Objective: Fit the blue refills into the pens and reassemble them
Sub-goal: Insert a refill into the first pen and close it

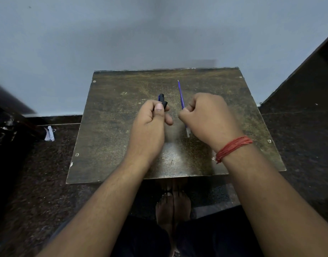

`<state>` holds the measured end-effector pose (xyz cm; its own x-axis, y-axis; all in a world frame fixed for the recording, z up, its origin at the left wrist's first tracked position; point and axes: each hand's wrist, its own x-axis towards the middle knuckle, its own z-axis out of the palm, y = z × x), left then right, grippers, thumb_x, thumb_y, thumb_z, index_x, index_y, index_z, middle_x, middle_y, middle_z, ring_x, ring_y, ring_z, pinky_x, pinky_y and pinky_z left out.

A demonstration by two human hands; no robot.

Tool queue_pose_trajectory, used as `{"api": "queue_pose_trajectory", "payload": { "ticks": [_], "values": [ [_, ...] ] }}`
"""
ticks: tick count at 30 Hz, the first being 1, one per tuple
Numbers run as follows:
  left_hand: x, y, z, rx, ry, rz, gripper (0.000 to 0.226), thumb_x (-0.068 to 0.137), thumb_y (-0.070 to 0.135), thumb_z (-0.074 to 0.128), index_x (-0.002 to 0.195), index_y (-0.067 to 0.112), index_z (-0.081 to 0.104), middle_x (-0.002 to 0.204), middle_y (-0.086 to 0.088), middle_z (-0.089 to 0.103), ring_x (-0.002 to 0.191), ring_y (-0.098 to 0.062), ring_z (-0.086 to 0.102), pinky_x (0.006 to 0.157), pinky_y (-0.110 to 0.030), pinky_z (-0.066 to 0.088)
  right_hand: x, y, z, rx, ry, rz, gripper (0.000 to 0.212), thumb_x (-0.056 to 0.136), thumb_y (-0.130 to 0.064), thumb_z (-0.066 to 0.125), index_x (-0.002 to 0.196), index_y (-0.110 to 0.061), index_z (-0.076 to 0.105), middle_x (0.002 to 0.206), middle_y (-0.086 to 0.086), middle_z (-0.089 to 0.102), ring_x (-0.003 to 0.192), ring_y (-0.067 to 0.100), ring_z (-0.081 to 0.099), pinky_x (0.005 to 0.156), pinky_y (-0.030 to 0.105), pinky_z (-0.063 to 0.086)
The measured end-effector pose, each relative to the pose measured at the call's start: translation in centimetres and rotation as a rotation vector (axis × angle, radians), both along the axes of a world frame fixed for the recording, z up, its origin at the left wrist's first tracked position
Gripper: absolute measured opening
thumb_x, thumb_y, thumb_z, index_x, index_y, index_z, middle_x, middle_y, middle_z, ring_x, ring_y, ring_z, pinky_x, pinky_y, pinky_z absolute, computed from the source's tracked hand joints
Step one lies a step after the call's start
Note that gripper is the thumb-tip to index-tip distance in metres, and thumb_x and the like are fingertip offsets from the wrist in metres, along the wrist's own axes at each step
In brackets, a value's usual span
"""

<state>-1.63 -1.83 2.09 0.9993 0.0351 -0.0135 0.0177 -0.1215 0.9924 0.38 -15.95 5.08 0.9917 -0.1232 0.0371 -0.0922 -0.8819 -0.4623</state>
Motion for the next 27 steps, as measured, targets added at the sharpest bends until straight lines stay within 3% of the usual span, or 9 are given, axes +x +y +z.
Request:
{"api": "queue_pose_trajectory", "payload": {
  "ticks": [2, 4, 7, 10, 16, 18, 21, 24, 27],
  "values": [
    [0.2, -0.1, 0.0, -0.058, 0.050, 0.041, 0.033, 0.107, 0.029, 0.038, 0.088, 0.026, 0.065, 0.074, 0.009, 0.063, 0.050, 0.001, 0.041, 0.051, -0.027, 0.031, -0.5, 0.7, 0.1, 0.129, 0.019, 0.037, 0.026, 0.076, -0.042, 0.055, 0.070, -0.017, 0.059, 0.067, -0.001, 0.065, 0.066, 0.021, 0.063, 0.060, 0.034, 0.052],
    [0.2, -0.3, 0.1, -0.164, 0.121, 0.057, 0.035, 0.108, 0.026, 0.038, 0.091, 0.023, 0.068, 0.059, 0.012, 0.056, 0.039, 0.001, 0.036, 0.043, -0.020, 0.029, -0.6, 1.3, -0.1, 0.193, 0.029, 0.050, 0.024, 0.078, -0.040, 0.060, 0.070, -0.017, 0.060, 0.065, -0.004, 0.064, 0.065, 0.015, 0.062, 0.062, 0.032, 0.051],
    [0.0, -0.5, 0.3, -0.278, 0.183, 0.047, 0.034, 0.109, 0.025, 0.036, 0.099, 0.016, 0.068, 0.050, 0.005, 0.036, 0.035, -0.002, 0.023, 0.036, -0.016, 0.021, -0.4, 1.6, -0.4, 0.269, 0.024, 0.041, 0.021, 0.080, -0.036, 0.066, 0.071, -0.017, 0.061, 0.061, -0.007, 0.061, 0.059, 0.007, 0.057, 0.055, 0.027, 0.044],
    [-0.1, -0.6, 0.4, -0.288, 0.203, 0.038, 0.034, 0.109, 0.023, 0.036, 0.101, 0.013, 0.068, 0.046, 0.008, 0.030, 0.036, -0.003, 0.021, 0.036, -0.016, 0.021, -0.4, 1.7, -0.7, 0.344, 0.046, 0.050, 0.020, 0.082, -0.031, 0.068, 0.072, -0.015, 0.062, 0.058, -0.007, 0.059, 0.055, 0.004, 0.052, 0.051, 0.027, 0.035],
    [-0.1, -0.6, 0.4, -0.187, 0.103, 0.003, 0.032, 0.109, 0.021, 0.037, 0.105, 0.012, 0.068, 0.043, 0.019, 0.051, 0.037, 0.006, 0.046, 0.042, -0.008, 0.034, -0.1, 1.3, -1.2, 0.406, 0.046, 0.054, 0.029, 0.089, -0.034, 0.068, 0.069, -0.016, 0.057, 0.058, -0.008, 0.054, 0.053, 0.005, 0.047, 0.047, 0.022, 0.031],
    [0.1, -0.3, 0.1, -0.121, 0.073, 0.027, 0.032, 0.108, 0.026, 0.040, 0.103, 0.017, 0.070, 0.048, 0.020, 0.054, 0.041, 0.007, 0.047, 0.050, -0.014, 0.034, 0.1, 1.1, -1.3, 0.454, 0.026, 0.044, 0.029, 0.090, -0.031, 0.068, 0.069, -0.012, 0.059, 0.057, -0.007, 0.054, 0.051, 0.006, 0.046, 0.050, 0.024, 0.033],
    [0.2, -0.1, -0.3, -0.068, 0.047, 0.048, 0.033, 0.103, 0.035, 0.042, 0.095, 0.024, 0.071, 0.057, 0.019, 0.058, 0.045, 0.005, 0.046, 0.054, -0.025, 0.032, 0.5, 0.3, -1.0, 0.800, -0.020, -0.028, 0.028, 0.092, -0.025, 0.067, 0.068, -0.011, 0.061, 0.061, 0.000, 0.059, 0.055, 0.013, 0.051, 0.055, 0.031, 0.042],
    [0.1, -0.2, -0.4, -0.022, 0.037, 0.033, 0.033, 0.100, 0.040, 0.042, 0.094, 0.026, 0.071, 0.058, 0.021, 0.059, 0.048, 0.006, 0.047, 0.056, -0.027, 0.032, 0.7, -0.8, -0.8, 1.125, -0.052, -0.117, 0.026, 0.096, -0.020, 0.063, 0.071, -0.016, 0.059, 0.061, -0.003, 0.062, 0.053, 0.007, 0.052, 0.048, 0.022, 0.038],
    [0.0, -0.4, -0.4, 0.039, 0.030, 0.023, 0.029, 0.103, 0.036, 0.043, 0.097, 0.028, 0.070, 0.075, 0.017, 0.065, 0.053, 0.006, 0.050, 0.059, -0.028, 0.035, 1.0, -1.2, -0.9, 1.307, -0.087, -0.195, 0.027, 0.098, -0.018, 0.062, 0.071, -0.016, 0.056, 0.060, -0.004, 0.064, 0.054, 0.008, 0.053, 0.046, 0.021, 0.036]
  ]
}}
